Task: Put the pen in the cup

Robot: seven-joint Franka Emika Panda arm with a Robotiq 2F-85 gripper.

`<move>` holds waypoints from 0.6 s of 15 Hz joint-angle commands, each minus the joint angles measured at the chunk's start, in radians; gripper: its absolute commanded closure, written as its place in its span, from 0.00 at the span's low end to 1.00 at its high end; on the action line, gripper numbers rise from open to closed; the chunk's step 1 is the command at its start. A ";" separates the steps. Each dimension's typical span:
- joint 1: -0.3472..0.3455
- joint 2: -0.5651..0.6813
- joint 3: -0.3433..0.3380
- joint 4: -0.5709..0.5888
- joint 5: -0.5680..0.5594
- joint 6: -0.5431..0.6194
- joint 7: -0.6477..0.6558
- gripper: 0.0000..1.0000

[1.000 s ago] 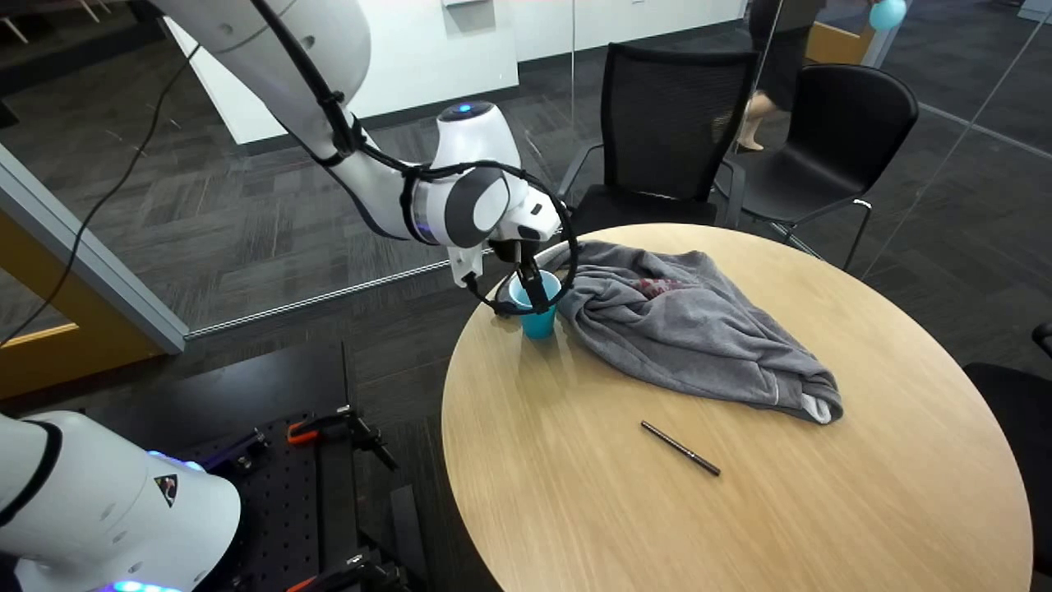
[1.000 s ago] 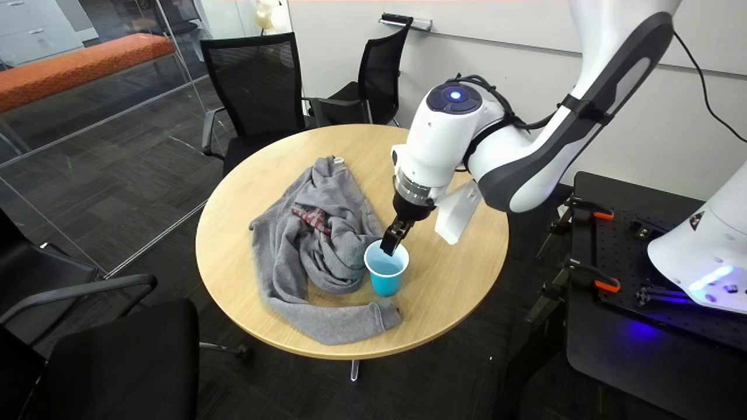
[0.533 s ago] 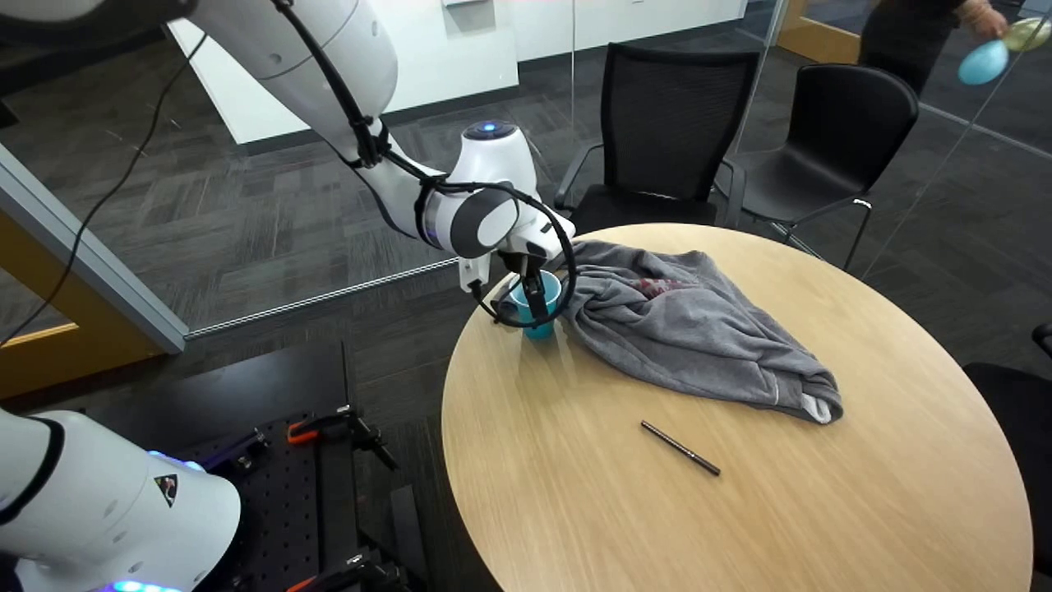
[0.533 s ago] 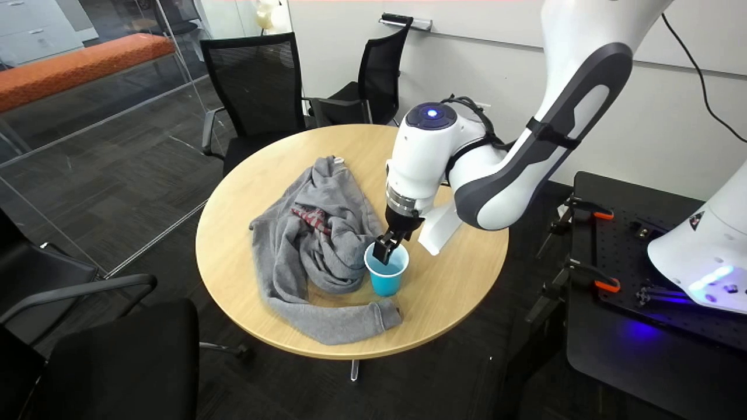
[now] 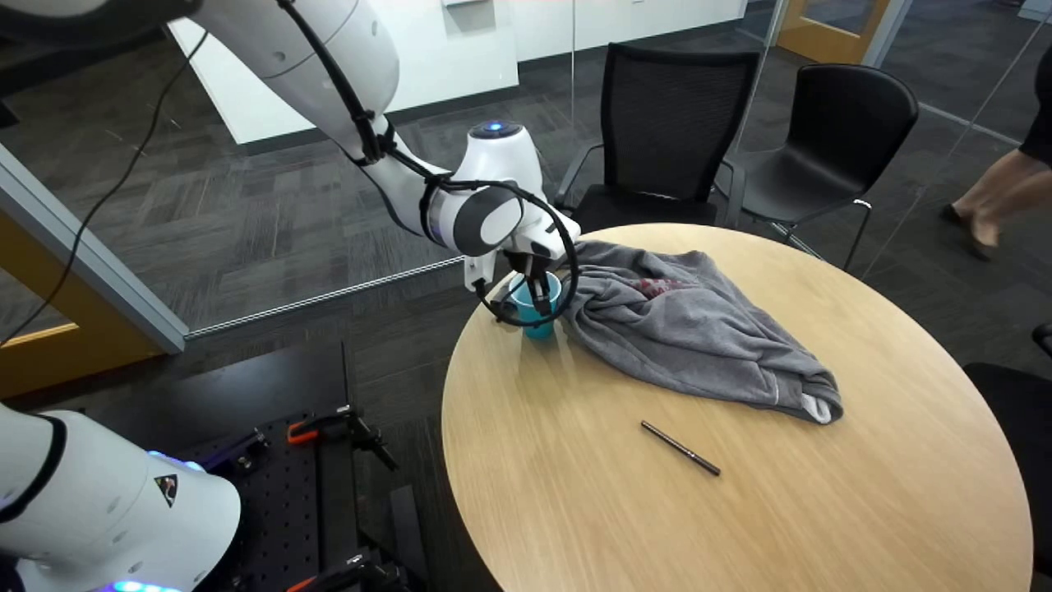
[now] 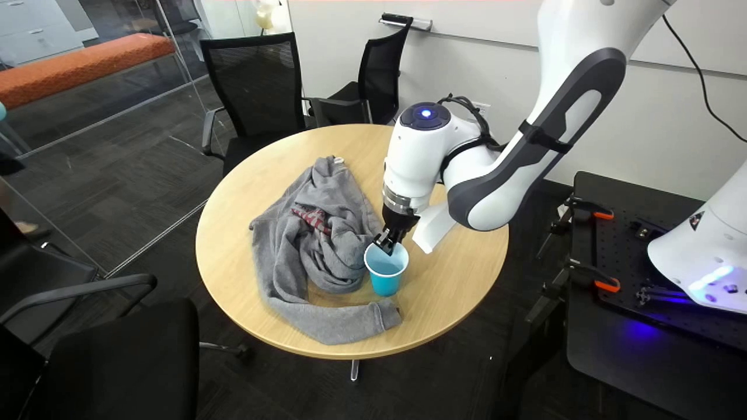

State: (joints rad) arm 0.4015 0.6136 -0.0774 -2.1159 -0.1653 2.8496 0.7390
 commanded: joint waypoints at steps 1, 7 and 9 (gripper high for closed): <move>0.020 0.005 -0.017 0.028 0.030 -0.044 -0.025 1.00; 0.039 -0.064 -0.035 -0.019 0.010 -0.026 -0.027 0.99; 0.060 -0.117 -0.064 -0.074 0.004 -0.027 0.001 0.99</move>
State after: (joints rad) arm 0.4174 0.5970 -0.0921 -2.0995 -0.1657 2.8466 0.7304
